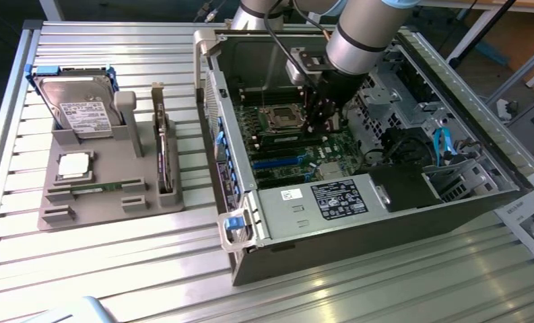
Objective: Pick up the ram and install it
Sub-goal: 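Insert the ram into the slot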
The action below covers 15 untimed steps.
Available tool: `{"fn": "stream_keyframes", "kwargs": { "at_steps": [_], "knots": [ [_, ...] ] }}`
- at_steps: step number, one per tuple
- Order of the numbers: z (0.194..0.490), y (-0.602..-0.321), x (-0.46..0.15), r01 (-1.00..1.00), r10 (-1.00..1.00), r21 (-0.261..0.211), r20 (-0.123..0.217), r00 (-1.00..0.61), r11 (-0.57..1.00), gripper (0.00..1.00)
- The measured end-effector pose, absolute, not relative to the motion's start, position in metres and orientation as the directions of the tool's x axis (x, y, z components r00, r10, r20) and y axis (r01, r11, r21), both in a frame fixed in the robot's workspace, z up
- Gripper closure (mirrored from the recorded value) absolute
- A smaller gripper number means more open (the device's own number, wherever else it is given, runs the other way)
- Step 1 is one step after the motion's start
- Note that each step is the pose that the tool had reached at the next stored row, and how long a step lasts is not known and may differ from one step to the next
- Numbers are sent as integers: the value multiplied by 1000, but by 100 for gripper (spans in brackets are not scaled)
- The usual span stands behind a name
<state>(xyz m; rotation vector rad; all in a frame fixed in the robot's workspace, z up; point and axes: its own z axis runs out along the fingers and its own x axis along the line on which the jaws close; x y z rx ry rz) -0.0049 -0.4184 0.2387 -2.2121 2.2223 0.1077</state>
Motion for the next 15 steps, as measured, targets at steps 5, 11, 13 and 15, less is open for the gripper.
{"fn": "stream_keyframes", "kwargs": {
  "at_steps": [5, 11, 13, 15],
  "knots": [
    [239, -419, -5, -999, -999, 45, -51, -5, 3, 88],
    [239, -419, -5, -999, -999, 39, -51, -5, 3, 88],
    [239, -419, -5, -999, -999, 40, -51, -5, 3, 88],
    [239, -419, -6, -999, -999, 39, -51, -5, 3, 88]
  ]
}}
